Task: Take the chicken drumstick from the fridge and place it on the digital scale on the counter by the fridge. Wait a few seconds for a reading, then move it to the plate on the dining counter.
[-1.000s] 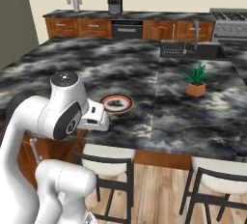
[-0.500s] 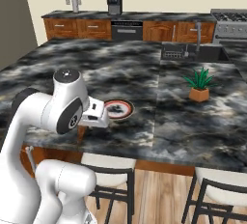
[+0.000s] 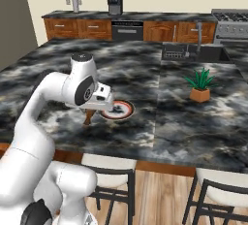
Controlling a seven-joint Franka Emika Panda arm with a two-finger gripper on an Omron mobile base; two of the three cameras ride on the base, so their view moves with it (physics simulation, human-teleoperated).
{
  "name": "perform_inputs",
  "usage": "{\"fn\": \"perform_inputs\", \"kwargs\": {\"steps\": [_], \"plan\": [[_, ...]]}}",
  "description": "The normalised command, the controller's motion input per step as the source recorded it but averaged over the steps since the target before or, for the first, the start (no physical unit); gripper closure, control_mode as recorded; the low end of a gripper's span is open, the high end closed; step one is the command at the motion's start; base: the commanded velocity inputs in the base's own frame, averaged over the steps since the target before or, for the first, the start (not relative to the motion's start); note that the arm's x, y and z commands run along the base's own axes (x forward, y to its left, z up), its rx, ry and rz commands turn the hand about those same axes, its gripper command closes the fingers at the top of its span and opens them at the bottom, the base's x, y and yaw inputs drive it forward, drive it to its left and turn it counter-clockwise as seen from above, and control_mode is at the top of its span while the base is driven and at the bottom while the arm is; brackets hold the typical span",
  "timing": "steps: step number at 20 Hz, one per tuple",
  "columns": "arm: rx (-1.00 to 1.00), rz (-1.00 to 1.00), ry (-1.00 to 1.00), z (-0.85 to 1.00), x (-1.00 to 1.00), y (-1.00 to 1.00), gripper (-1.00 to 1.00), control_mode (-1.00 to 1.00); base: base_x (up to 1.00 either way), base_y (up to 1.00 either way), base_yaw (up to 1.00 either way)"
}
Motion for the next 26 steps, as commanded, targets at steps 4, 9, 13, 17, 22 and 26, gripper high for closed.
{"fn": "perform_inputs", "kwargs": {"steps": [4, 9, 13, 17, 22, 26], "plan": [[-0.02, 0.0, 0.15, -0.07, 1.0, 0.01, 1.0, -1.0, 0.0, 0.0, 0.0], [0.0, 0.0, 0.03, -0.58, 1.0, 0.0, 1.0, -1.0, 0.0, 0.0, 0.0], [0.0, 0.0, 0.0, -0.91, 1.0, 0.05, 1.0, -1.0, 0.0, 0.0, 0.0], [0.0, 0.0, 0.0, -0.58, 0.74, 0.05, 1.0, -1.0, 0.0, 0.0, 0.0], [0.0, 0.0, 0.0, -0.08, 0.31, 0.11, 1.0, -1.0, 0.0, 0.0, 0.0], [0.0, 0.0, 0.0, 0.0, 0.18, -0.03, 1.0, -1.0, 0.0, 0.0, 0.0]]}}
